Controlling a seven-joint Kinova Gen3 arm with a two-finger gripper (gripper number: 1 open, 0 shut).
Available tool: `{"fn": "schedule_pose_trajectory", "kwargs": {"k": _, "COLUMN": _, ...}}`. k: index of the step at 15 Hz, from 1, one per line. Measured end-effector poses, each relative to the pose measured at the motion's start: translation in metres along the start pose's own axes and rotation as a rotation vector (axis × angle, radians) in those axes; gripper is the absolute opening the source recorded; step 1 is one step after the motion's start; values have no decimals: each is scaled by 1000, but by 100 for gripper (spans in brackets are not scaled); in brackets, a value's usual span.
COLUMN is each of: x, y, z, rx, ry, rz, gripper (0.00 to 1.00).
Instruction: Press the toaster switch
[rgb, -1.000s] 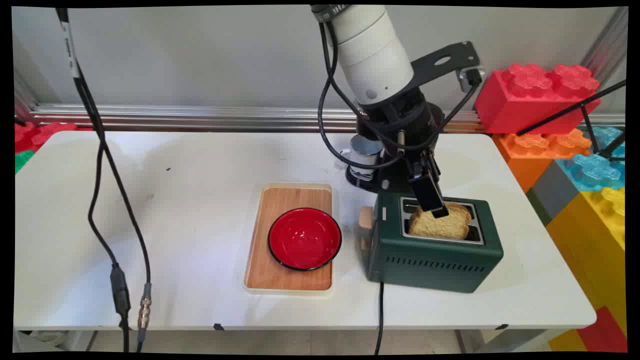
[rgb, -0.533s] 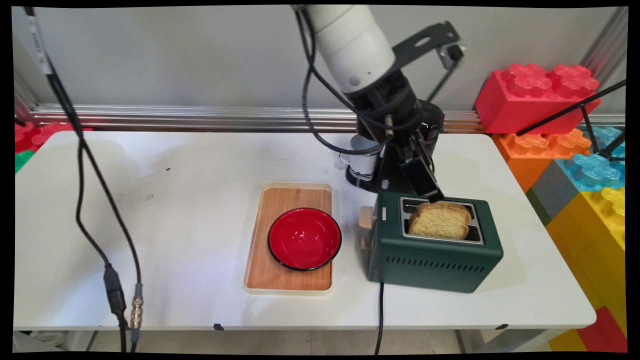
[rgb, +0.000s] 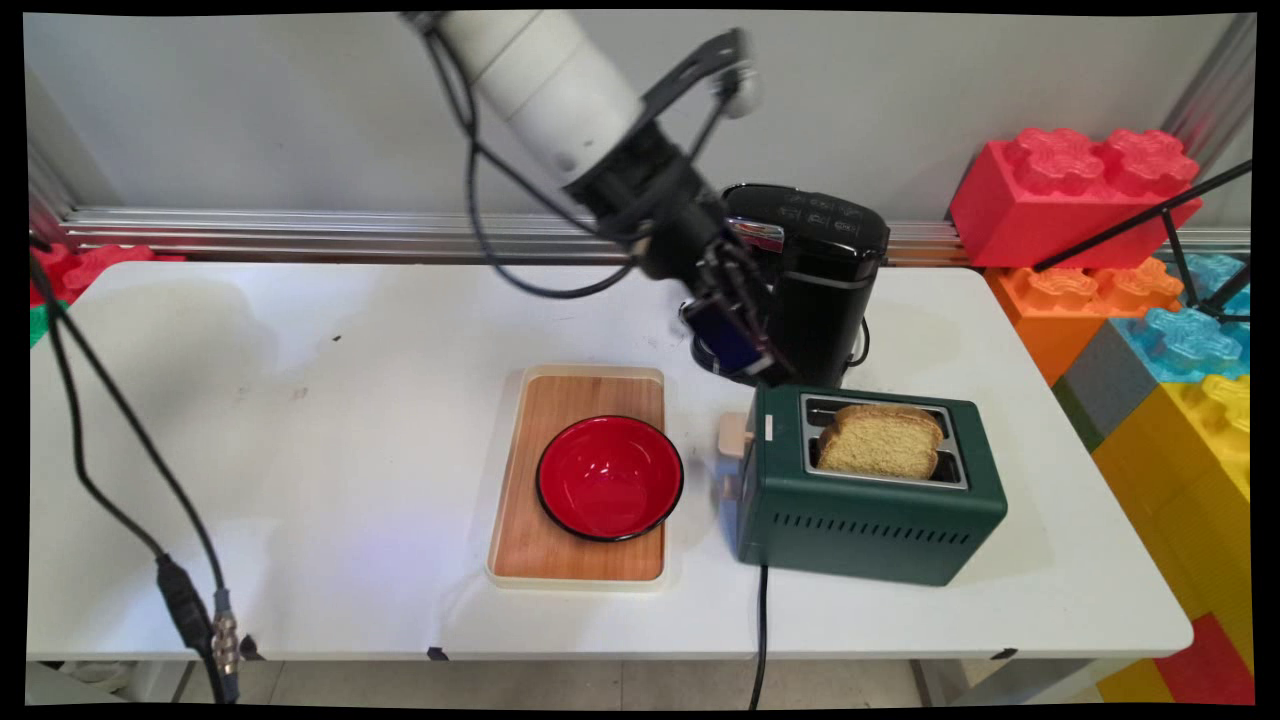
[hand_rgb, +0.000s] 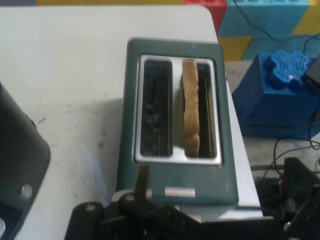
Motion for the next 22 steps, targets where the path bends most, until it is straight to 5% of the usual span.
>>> {"fn": "schedule_pose_trajectory", "kwargs": {"k": 8, "x": -69, "y": -8, "z": -6, "rx": 12, "ry": 79, "rz": 5, "gripper": 100}}
{"fn": "schedule_pose_trajectory", "kwargs": {"k": 15, "x": -103, "y": -12, "z": 2, "rx": 19, "ry": 137, "rz": 31, "gripper": 100}}
{"fn": "schedule_pose_trajectory", "kwargs": {"k": 16, "x": -107, "y": -13, "z": 3, "rx": 18, "ry": 146, "rz": 36, "gripper": 0}}
{"fn": "schedule_pose_trajectory", "kwargs": {"k": 22, "x": -118, "y": -15, "z": 12, "rx": 10, "ry": 182, "rz": 42, "gripper": 0}}
